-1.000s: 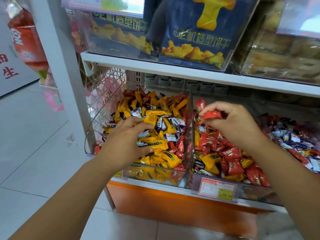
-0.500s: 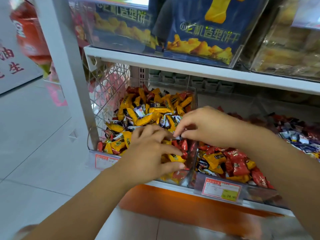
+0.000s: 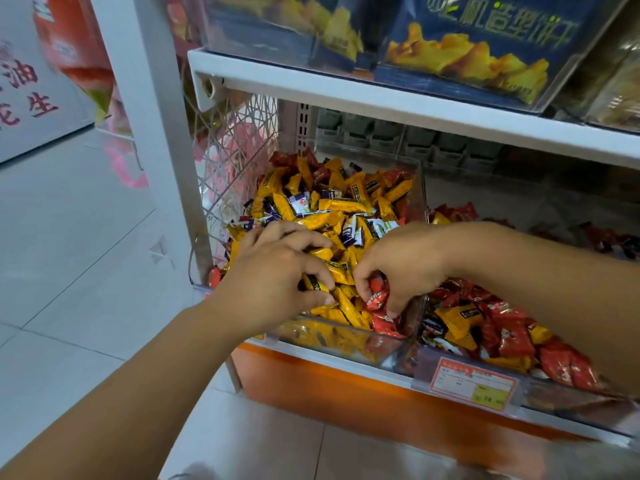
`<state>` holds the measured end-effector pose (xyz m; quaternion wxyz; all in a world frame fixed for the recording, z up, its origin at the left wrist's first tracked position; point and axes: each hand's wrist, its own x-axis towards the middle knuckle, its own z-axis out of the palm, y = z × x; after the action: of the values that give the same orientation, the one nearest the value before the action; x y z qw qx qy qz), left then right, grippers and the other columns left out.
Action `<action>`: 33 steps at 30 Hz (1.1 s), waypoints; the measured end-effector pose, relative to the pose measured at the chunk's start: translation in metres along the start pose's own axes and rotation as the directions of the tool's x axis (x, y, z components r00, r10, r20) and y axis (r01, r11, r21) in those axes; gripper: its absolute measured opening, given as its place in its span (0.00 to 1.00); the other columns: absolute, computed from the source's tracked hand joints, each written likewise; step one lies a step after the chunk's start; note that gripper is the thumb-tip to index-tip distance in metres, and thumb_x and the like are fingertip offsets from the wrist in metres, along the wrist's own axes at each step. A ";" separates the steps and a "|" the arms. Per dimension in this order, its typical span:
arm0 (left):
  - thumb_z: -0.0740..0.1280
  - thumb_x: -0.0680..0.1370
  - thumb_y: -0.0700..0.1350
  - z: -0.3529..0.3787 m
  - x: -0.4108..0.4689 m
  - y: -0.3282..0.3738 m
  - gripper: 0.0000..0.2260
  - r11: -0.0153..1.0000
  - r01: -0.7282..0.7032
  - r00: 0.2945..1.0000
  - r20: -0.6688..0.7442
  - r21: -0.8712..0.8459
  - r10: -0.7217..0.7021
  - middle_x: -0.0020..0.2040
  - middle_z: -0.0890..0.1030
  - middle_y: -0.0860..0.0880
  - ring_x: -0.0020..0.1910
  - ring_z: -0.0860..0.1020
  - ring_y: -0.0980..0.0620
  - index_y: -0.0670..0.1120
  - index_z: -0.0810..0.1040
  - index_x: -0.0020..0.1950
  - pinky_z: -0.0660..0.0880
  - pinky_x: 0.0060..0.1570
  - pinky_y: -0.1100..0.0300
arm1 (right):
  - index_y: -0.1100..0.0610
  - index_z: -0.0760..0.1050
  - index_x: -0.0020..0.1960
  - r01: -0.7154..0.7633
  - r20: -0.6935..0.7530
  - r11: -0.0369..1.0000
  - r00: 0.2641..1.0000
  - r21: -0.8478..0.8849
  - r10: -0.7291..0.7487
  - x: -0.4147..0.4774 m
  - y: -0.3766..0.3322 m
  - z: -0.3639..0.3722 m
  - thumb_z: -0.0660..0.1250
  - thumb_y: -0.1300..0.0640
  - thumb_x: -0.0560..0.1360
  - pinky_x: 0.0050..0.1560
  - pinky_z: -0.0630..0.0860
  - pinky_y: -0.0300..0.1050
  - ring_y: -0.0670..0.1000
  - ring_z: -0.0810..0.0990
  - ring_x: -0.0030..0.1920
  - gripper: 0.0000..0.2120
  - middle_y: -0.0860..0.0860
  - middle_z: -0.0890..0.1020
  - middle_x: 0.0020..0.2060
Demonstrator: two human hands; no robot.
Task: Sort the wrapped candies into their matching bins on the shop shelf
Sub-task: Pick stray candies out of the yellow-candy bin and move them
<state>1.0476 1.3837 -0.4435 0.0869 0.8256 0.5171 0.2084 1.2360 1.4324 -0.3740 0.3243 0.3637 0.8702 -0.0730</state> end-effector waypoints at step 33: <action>0.69 0.73 0.60 -0.005 -0.002 0.030 0.12 0.999 -0.043 0.983 0.176 -0.010 0.044 0.74 0.61 0.64 0.76 0.43 0.57 0.70 0.78 0.55 0.37 0.73 0.41 | 0.41 0.81 0.41 0.171 -0.613 0.597 0.367 0.784 0.700 -0.090 0.040 0.065 0.73 0.61 0.72 0.42 0.75 0.29 0.37 0.79 0.40 0.13 0.37 0.82 0.43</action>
<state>1.0691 1.3676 -0.4286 0.1300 0.8517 0.4886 0.1379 1.3434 1.3852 -0.3649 -0.3650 0.5929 0.7006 -0.1559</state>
